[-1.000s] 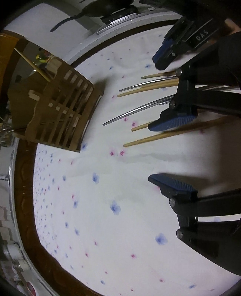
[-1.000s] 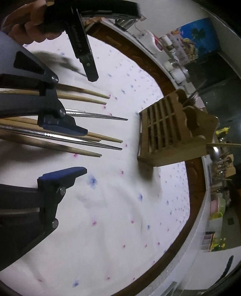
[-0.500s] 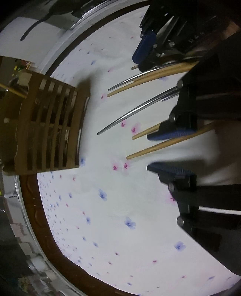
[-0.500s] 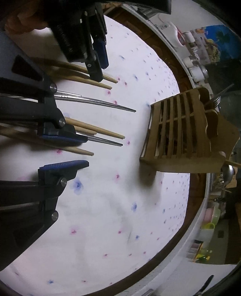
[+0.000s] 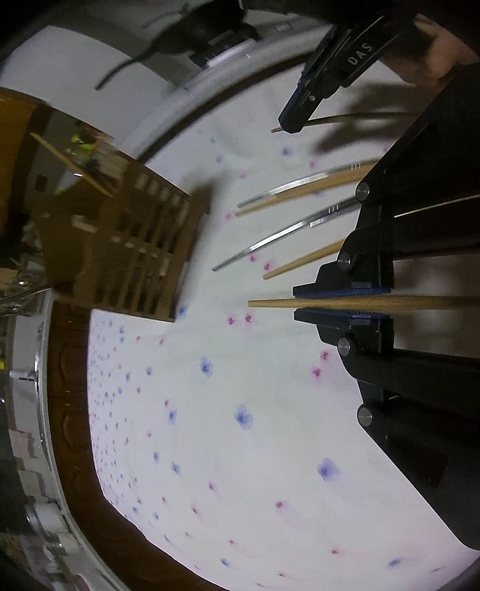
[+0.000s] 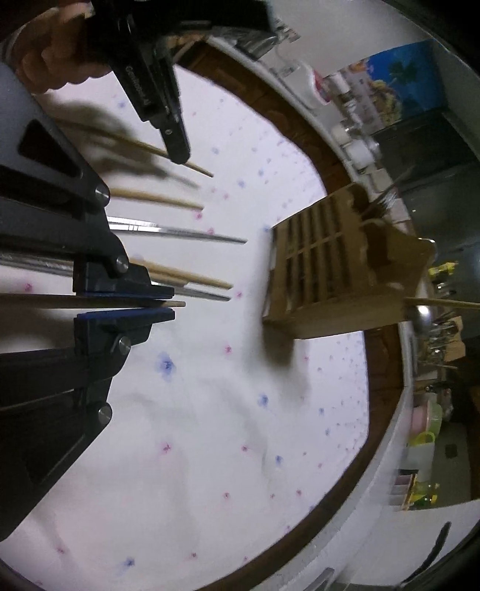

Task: Organize utensils
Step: 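Lift both held chopsticks and lower them upright into the wooden holder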

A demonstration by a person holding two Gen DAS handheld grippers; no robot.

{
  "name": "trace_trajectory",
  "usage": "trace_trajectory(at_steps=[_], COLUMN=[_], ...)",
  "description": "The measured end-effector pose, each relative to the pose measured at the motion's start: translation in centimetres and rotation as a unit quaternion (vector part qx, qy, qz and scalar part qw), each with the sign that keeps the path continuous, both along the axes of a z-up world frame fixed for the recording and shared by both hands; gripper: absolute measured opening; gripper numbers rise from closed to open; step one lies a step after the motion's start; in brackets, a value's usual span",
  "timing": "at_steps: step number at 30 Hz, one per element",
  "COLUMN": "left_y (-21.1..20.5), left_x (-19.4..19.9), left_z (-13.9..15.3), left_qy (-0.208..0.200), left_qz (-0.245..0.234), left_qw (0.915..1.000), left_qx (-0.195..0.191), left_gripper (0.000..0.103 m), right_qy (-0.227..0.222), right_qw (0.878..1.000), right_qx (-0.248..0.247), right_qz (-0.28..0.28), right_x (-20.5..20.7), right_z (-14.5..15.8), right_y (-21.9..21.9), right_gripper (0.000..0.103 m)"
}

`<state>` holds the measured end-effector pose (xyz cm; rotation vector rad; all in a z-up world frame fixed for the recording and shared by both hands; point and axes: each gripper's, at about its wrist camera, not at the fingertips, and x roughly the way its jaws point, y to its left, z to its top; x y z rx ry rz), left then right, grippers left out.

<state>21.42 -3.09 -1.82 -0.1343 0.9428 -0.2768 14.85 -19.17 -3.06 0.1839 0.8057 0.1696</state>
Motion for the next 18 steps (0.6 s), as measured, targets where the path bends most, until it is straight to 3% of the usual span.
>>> trace_trajectory(at_steps=[10,18], left_y=[3.2,4.1], left_x=[-3.4,-5.1], left_z=[6.3,10.2], left_qy=[-0.052,-0.102], left_qz=[0.005,0.004], left_qw=[0.9949,0.9887], left_qx=[-0.087,-0.11], left_gripper=[0.004,0.004], right_qy=[-0.078,-0.133], right_qw=[0.996,0.99], right_qx=[0.033,0.046], right_qz=[0.003,0.005], right_x=[-3.0,-4.6], right_z=[6.8,11.1], right_y=[-0.5,-0.7], right_gripper=[0.005,0.005])
